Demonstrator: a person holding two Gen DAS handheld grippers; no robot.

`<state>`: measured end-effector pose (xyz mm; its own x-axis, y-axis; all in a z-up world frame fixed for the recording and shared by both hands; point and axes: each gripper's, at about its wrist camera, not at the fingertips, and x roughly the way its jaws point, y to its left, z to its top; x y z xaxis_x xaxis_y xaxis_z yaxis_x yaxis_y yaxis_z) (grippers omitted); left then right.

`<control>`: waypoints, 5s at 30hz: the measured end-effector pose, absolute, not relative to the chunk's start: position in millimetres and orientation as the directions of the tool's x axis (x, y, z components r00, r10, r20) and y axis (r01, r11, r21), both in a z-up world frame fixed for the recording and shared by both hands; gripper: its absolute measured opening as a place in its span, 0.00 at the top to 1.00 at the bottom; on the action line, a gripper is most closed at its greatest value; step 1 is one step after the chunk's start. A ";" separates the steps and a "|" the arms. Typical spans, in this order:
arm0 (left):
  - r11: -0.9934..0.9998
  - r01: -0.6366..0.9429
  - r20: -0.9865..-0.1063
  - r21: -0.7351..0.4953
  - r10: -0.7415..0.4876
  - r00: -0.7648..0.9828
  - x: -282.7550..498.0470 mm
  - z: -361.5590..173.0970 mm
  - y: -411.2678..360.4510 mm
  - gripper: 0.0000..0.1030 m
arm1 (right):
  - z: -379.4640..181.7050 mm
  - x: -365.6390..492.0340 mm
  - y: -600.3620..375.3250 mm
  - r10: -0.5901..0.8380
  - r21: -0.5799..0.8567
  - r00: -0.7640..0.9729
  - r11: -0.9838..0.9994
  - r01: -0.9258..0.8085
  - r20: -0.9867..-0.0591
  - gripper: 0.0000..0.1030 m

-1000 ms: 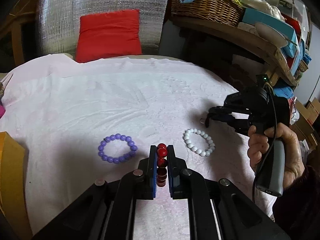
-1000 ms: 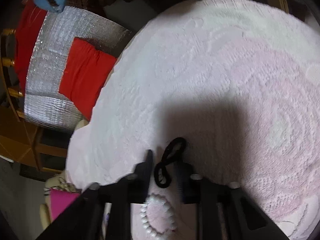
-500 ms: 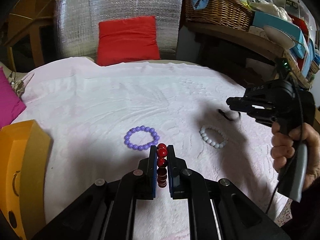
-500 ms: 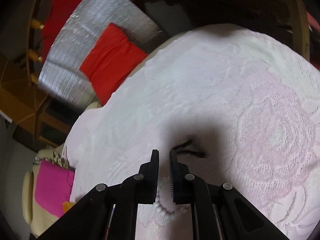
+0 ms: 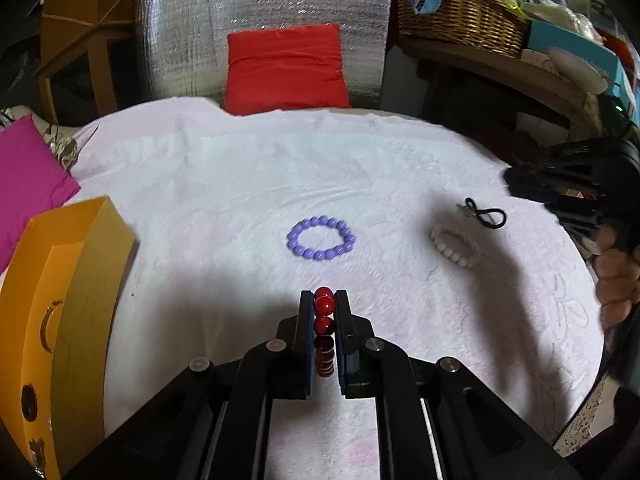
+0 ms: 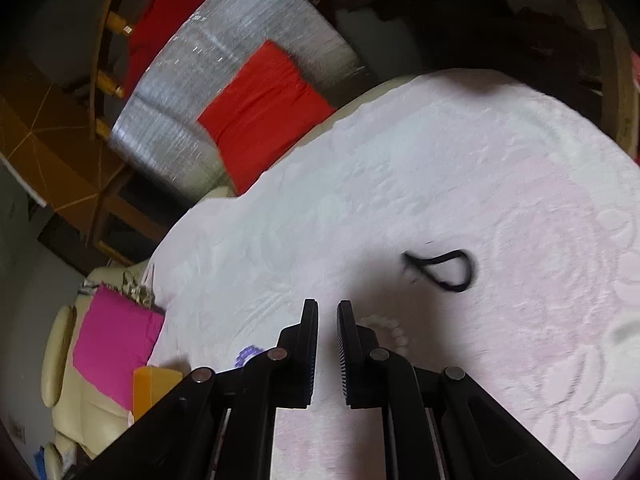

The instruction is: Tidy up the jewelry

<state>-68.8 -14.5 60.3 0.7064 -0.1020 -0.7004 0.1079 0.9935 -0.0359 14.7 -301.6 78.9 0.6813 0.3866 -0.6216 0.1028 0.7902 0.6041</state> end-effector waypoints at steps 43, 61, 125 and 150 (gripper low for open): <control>0.990 0.120 -0.746 -0.077 -0.137 0.652 -39.8 39.6 -13.8 0.91 | 22.6 78.9 -319.4 0.185 0.347 0.609 0.924 0.159 -0.771 0.94; 0.993 0.075 -0.689 -0.088 -0.115 0.715 -59.9 66.2 -0.3 0.91 | 72.9 38.8 -293.6 0.463 0.607 0.636 0.794 0.012 -0.617 0.94; 0.937 -0.347 -0.768 0.039 0.250 0.589 -107.1 62.3 280.2 0.52 | 67.6 36.5 168.7 0.574 0.351 0.348 0.774 -0.528 -0.742 0.90; 0.965 -0.183 -0.588 0.186 0.259 0.766 -138.8 161.4 147.1 0.37 | 120.6 -3.1 -105.5 0.530 0.462 0.581 0.842 -0.277 -0.618 0.76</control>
